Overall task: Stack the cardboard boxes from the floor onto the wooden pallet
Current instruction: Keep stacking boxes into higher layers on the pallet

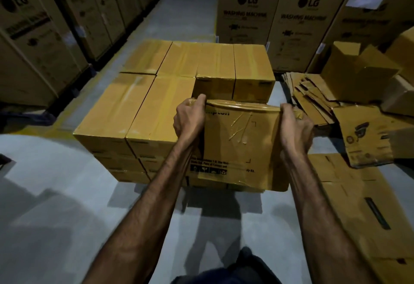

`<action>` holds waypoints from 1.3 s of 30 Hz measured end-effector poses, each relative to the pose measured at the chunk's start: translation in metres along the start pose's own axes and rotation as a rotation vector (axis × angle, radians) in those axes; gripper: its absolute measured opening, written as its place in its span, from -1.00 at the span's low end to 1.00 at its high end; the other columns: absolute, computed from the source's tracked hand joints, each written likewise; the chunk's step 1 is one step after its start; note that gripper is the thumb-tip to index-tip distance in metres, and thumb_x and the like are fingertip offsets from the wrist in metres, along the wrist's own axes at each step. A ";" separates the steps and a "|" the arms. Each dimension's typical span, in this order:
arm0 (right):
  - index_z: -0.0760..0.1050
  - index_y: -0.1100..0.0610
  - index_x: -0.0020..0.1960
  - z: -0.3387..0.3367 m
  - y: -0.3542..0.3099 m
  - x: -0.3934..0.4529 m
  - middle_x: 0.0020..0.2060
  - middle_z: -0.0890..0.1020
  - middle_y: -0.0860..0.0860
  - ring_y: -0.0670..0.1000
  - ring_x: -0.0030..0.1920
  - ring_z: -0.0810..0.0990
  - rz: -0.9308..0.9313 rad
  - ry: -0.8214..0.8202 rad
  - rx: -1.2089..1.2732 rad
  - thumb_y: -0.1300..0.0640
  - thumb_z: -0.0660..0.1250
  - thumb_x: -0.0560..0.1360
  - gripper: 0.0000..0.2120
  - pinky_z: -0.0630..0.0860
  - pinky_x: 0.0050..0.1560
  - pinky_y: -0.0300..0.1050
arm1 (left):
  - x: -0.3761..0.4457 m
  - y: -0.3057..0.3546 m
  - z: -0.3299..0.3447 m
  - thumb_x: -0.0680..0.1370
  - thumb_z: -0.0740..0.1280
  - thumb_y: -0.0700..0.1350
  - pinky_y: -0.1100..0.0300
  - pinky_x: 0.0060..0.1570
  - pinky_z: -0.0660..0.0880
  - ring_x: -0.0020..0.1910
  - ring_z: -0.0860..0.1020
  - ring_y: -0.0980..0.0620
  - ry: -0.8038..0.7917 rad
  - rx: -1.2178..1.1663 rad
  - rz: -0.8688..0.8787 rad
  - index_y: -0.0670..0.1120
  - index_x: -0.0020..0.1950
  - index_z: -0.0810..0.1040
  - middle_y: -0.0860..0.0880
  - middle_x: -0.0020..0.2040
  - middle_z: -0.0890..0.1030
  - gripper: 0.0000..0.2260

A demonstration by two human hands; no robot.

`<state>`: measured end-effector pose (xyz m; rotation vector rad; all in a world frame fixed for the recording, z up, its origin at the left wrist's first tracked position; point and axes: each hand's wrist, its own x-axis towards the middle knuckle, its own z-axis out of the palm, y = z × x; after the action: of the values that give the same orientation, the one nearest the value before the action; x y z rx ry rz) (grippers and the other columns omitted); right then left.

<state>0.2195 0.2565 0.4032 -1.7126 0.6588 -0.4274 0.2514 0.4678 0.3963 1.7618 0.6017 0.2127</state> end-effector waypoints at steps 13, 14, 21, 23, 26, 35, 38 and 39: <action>0.63 0.00 0.07 0.057 0.011 0.141 -0.13 0.67 0.00 0.06 -0.08 0.61 -0.006 -0.111 -0.076 -0.35 0.21 0.37 -0.48 0.54 -0.09 0.05 | 0.075 0.002 0.088 0.35 0.28 0.37 -0.09 0.18 0.58 0.13 0.60 -0.13 0.079 -0.089 -0.115 0.14 0.25 0.65 -0.03 0.16 0.66 -0.43; 0.63 0.00 0.08 0.063 0.015 0.148 -0.12 0.67 -0.01 0.06 -0.07 0.61 0.000 -0.106 -0.074 -0.32 0.23 0.39 -0.50 0.52 -0.11 0.02 | 0.080 0.001 0.091 0.36 0.28 0.36 -0.08 0.16 0.58 0.13 0.60 -0.12 0.068 -0.090 -0.102 0.13 0.27 0.64 -0.03 0.16 0.66 -0.43; 0.63 0.02 0.17 0.119 0.042 0.165 0.04 0.66 0.00 0.05 -0.04 0.57 0.025 -0.054 -0.086 -0.06 0.34 0.53 -0.72 0.38 -0.13 -0.07 | 0.134 -0.031 0.089 0.43 0.40 0.24 -0.08 0.08 0.63 0.10 0.62 -0.08 0.036 -0.140 -0.121 0.16 0.30 0.61 -0.01 0.15 0.66 -0.54; 0.61 0.00 0.10 0.136 0.049 0.165 0.04 0.64 -0.01 0.10 0.01 0.55 0.055 -0.060 -0.046 0.01 0.35 0.53 -0.82 0.43 -0.04 0.00 | 0.150 -0.040 0.084 0.43 0.42 0.18 -0.08 0.05 0.63 0.07 0.63 -0.09 0.013 -0.176 -0.121 0.16 0.28 0.62 0.02 0.09 0.67 -0.58; 0.62 0.03 0.15 0.157 0.059 0.169 0.11 0.64 0.00 0.13 0.12 0.55 0.119 -0.076 -0.013 0.02 0.34 0.49 -0.73 0.47 0.10 0.05 | 0.174 -0.046 0.080 0.39 0.43 0.15 -0.10 0.04 0.63 0.05 0.64 -0.09 -0.009 -0.161 -0.116 0.18 0.26 0.61 0.05 0.07 0.67 -0.57; 0.61 0.15 0.34 0.187 0.095 0.179 0.31 0.62 0.04 0.05 0.30 0.52 0.174 -0.127 0.096 0.05 0.29 0.33 -0.41 0.43 0.20 -0.07 | 0.217 -0.104 0.086 0.30 0.48 -0.14 -0.28 0.20 0.55 0.11 0.67 -0.24 -0.080 -0.290 -0.274 0.11 0.07 0.64 -0.16 0.09 0.73 -0.64; 0.59 0.21 0.33 0.187 0.117 0.185 0.29 0.63 0.13 0.11 0.24 0.57 0.198 -0.163 0.130 0.29 0.31 0.47 -0.57 0.48 0.05 -0.10 | 0.216 -0.126 0.091 0.34 0.43 -0.31 -0.20 0.13 0.58 -0.02 0.69 -0.18 -0.095 -0.346 -0.316 -0.01 0.10 0.61 -0.25 0.19 0.68 -0.63; 0.58 0.22 0.32 0.186 0.124 0.186 0.27 0.63 0.15 0.09 0.17 0.59 0.209 -0.182 0.141 0.38 0.28 0.50 -0.59 0.49 -0.02 -0.14 | 0.216 -0.133 0.093 0.39 0.39 -0.38 -0.09 0.05 0.57 -0.06 0.69 -0.14 -0.089 -0.345 -0.324 -0.05 0.10 0.60 -0.22 0.20 0.68 -0.65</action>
<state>0.4506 0.2622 0.2261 -1.5111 0.6510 -0.1641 0.4389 0.5191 0.2086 1.3142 0.7291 0.0102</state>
